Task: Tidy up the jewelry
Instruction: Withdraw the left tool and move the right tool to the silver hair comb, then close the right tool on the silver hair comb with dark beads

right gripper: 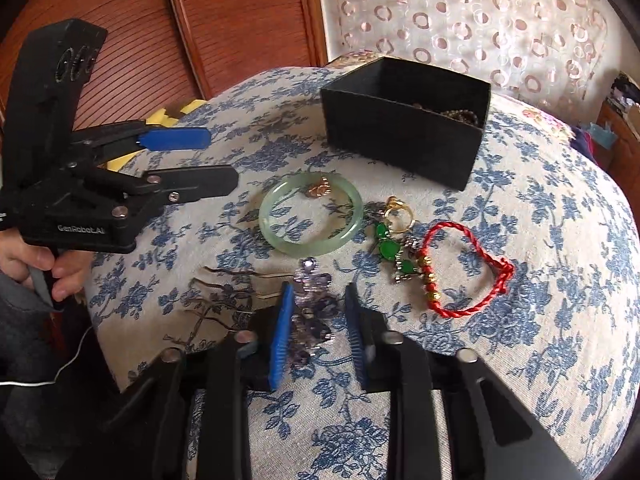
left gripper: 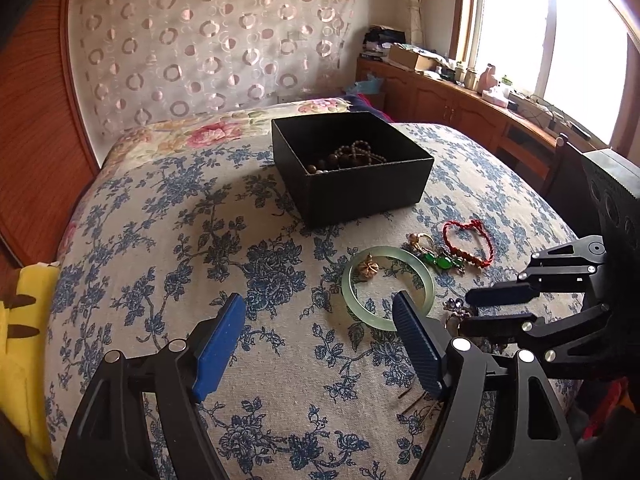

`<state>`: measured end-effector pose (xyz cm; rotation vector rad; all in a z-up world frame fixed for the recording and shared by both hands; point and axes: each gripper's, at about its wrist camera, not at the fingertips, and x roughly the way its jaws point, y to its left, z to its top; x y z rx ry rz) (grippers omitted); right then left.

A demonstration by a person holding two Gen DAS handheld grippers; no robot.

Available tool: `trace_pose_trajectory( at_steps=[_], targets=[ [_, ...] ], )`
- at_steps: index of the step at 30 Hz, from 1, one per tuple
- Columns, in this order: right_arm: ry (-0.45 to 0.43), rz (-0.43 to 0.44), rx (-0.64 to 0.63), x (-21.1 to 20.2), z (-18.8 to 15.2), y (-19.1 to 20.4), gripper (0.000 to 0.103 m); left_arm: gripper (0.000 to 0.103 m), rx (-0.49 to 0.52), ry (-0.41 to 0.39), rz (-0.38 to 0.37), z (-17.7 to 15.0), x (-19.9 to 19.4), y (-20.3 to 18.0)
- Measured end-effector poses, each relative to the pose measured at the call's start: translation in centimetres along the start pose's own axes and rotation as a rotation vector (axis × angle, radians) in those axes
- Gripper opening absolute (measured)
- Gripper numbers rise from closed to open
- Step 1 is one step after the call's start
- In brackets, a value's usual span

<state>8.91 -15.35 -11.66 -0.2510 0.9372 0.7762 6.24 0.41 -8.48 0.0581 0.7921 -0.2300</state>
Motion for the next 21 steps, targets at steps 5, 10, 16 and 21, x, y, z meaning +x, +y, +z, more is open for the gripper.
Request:
trace_pose_trajectory(
  at_steps=[5, 10, 16, 21],
  targets=[
    [-0.003, -0.015, 0.005, -0.6, -0.5, -0.6, 0.024, 0.073, 0.008, 0.008, -0.006, 0.0, 0.3, -0.3],
    [-0.019, -0.061, 0.023, -2.1, -1.4, -2.1, 0.024, 0.074, 0.030, 0.022, -0.020, 0.5, 1.1, -0.9],
    [-0.045, -0.099, 0.063, -4.0, -2.6, -4.5, 0.024, 0.077, 0.059, 0.053, -0.044, 1.0, 2.7, -2.2],
    [-0.068, -0.124, 0.090, -5.3, -3.0, -6.1, 0.024, 0.078, 0.075, 0.098, -0.056, 1.5, 4.3, -3.0]
  ],
)
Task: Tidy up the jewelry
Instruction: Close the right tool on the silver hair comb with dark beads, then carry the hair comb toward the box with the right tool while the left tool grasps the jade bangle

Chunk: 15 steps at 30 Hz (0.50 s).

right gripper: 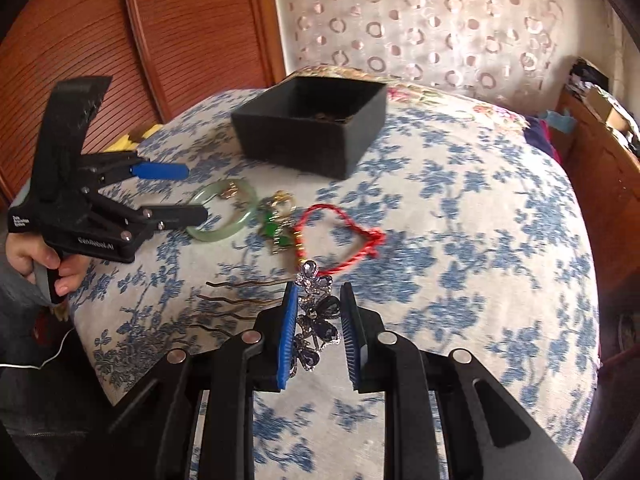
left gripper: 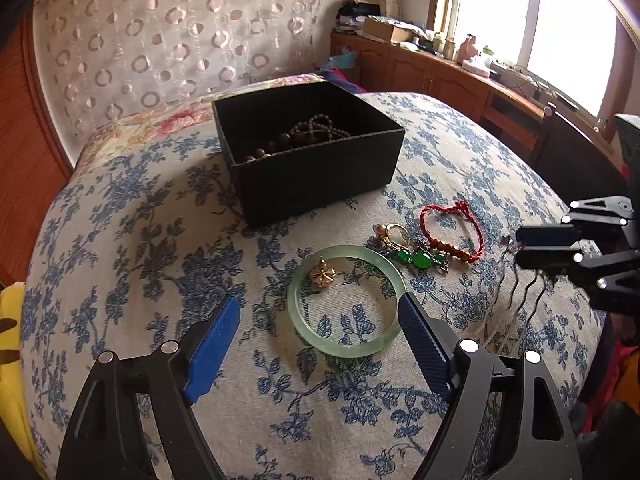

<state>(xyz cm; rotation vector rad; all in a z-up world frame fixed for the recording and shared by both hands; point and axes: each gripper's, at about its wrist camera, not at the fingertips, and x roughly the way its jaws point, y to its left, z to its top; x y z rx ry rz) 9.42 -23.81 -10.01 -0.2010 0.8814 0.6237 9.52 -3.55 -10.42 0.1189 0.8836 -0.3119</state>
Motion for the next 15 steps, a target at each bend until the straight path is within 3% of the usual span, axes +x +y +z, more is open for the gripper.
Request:
trace_pose_trajectory(
  at_steps=[15],
  targets=[
    [-0.034, -0.041, 0.034, -1.0, 0.3, -2.1, 0.024, 0.080, 0.057, 0.064, 0.013, 0.6, 2.2, -1.7]
  ],
)
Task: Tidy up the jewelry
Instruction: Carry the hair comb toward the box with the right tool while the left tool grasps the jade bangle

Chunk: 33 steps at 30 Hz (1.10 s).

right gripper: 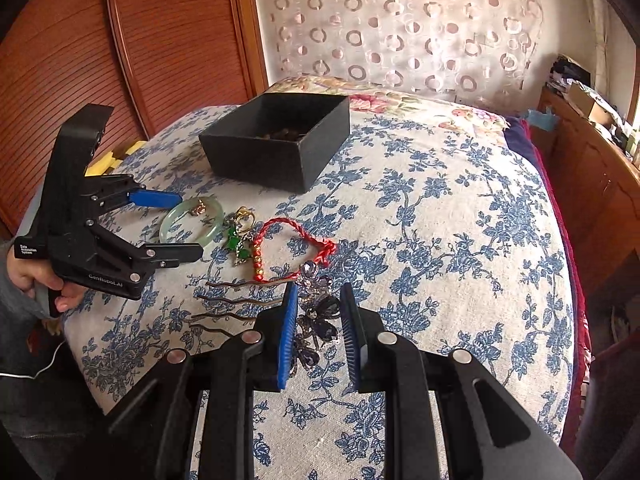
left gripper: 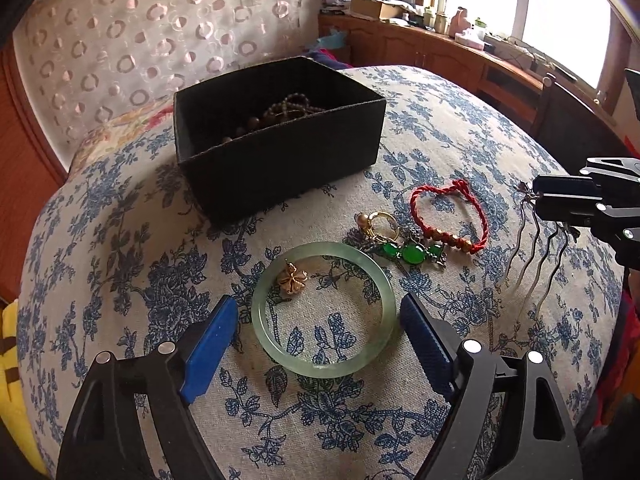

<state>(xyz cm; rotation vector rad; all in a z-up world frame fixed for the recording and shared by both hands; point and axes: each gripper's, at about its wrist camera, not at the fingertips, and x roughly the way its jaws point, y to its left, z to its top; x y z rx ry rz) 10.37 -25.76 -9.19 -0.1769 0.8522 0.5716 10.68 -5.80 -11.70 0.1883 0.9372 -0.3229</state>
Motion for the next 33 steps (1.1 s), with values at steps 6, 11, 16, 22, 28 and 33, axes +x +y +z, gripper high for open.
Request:
trace_pose_trajectory(
  at_steps=[6, 11, 16, 22, 28, 33],
  targets=[
    [-0.012, -0.004, 0.000, -0.3, 0.5, -0.1, 0.024, 0.069, 0.006, -0.014, -0.007, -0.2, -0.4, 0.1],
    [-0.028, -0.012, -0.002, -0.8, 1.0, -0.3, 0.024, 0.069, -0.018, -0.045, -0.002, -0.4, -1.3, 0.5],
    [-0.053, -0.022, -0.006, -1.5, 2.4, -0.5, 0.024, 0.069, -0.040, -0.098, 0.004, 0.1, -3.1, 1.2],
    [-0.095, -0.044, -0.026, -1.7, 5.2, -0.5, 0.024, 0.069, -0.061, -0.151, 0.021, 1.3, -5.1, 2.1],
    [-0.113, -0.055, -0.023, -0.6, 8.4, -0.8, 0.024, 0.069, -0.087, -0.190, 0.038, 2.4, -6.6, 3.5],
    [-0.114, -0.041, -0.014, 1.2, 10.8, -1.0, 0.024, 0.069, -0.096, -0.205, 0.048, 3.1, -7.2, 4.2]
  ],
)
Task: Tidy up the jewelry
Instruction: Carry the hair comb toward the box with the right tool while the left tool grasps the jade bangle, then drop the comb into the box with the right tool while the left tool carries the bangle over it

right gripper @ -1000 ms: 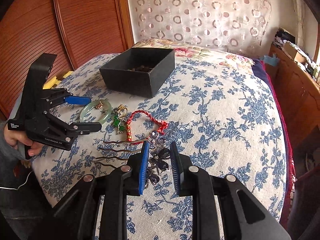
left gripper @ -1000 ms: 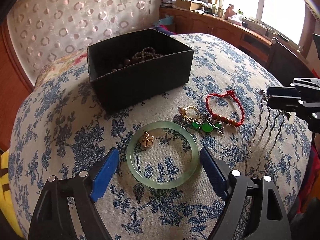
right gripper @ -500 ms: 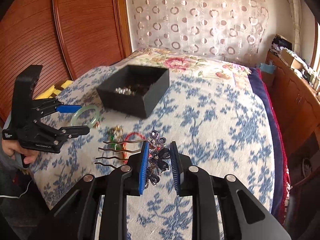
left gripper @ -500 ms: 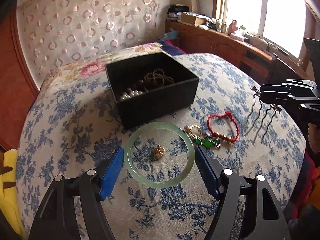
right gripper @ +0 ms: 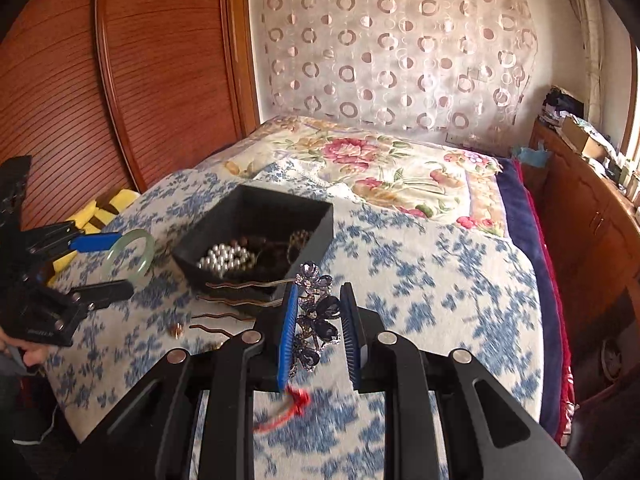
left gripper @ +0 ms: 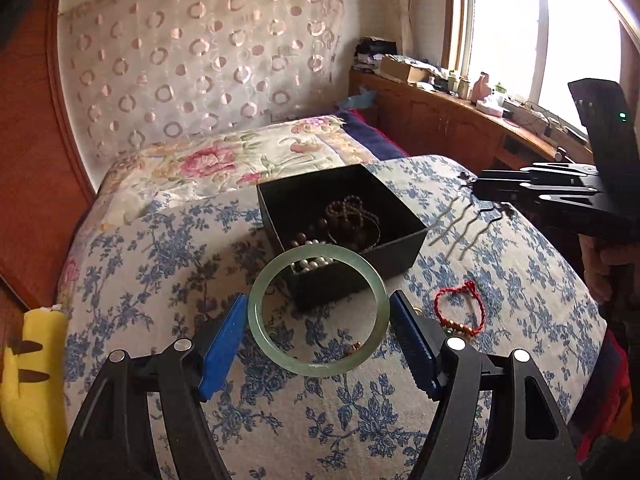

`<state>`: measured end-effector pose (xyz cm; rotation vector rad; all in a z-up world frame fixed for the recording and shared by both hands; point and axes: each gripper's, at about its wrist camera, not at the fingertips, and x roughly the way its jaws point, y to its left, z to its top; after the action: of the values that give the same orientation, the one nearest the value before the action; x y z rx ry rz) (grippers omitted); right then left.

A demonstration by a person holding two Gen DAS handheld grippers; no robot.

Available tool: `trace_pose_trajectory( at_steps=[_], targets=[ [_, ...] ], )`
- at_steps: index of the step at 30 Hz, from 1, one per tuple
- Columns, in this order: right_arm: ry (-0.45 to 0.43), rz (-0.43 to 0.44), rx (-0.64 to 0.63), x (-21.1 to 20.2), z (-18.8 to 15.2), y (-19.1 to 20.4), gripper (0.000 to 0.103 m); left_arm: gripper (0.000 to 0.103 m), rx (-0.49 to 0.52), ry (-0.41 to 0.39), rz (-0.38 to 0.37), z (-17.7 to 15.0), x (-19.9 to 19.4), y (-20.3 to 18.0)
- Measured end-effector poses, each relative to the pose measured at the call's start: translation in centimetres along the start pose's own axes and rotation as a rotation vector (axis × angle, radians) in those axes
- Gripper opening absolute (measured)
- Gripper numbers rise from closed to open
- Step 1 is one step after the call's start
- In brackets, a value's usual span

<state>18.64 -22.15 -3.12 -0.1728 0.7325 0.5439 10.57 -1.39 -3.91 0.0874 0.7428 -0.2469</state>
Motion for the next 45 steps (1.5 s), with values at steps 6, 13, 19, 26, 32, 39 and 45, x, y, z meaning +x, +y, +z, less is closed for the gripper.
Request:
trace_pose_trajectory(
  at_steps=[6, 13, 19, 26, 32, 39, 45],
  targets=[
    [0.000, 0.002, 0.008, 2.3, 1.9, 0.1, 0.024, 0.069, 0.005, -0.014, 0.004, 1.0, -0.6, 0.2],
    [0.027, -0.031, 0.010, 5.2, 3.5, 0.2, 0.024, 0.069, 0.009, -0.027, 0.015, 1.8, -1.0, 0.3],
    [0.031, -0.043, -0.008, 6.3, 4.0, 1.1, 0.024, 0.069, 0.007, -0.036, 0.026, 2.4, -1.3, 0.5],
    [0.060, -0.037, -0.062, 7.8, 3.9, 2.8, 0.024, 0.069, 0.009, -0.048, 0.034, 3.1, -1.0, 0.9],
    [0.082, -0.018, -0.072, 8.8, 3.3, 3.3, 0.026, 0.069, 0.003, -0.039, 0.043, 3.5, 0.1, 1.5],
    [0.066, 0.037, -0.036, 7.9, 3.0, 2.2, 0.027, 0.069, 0.004, -0.027, 0.049, 4.2, 1.9, 1.9],
    [0.053, 0.093, 0.006, 7.2, 2.7, 1.5, 0.027, 0.069, 0.028, -0.031, 0.059, 5.5, 3.2, 1.4]
  ],
)
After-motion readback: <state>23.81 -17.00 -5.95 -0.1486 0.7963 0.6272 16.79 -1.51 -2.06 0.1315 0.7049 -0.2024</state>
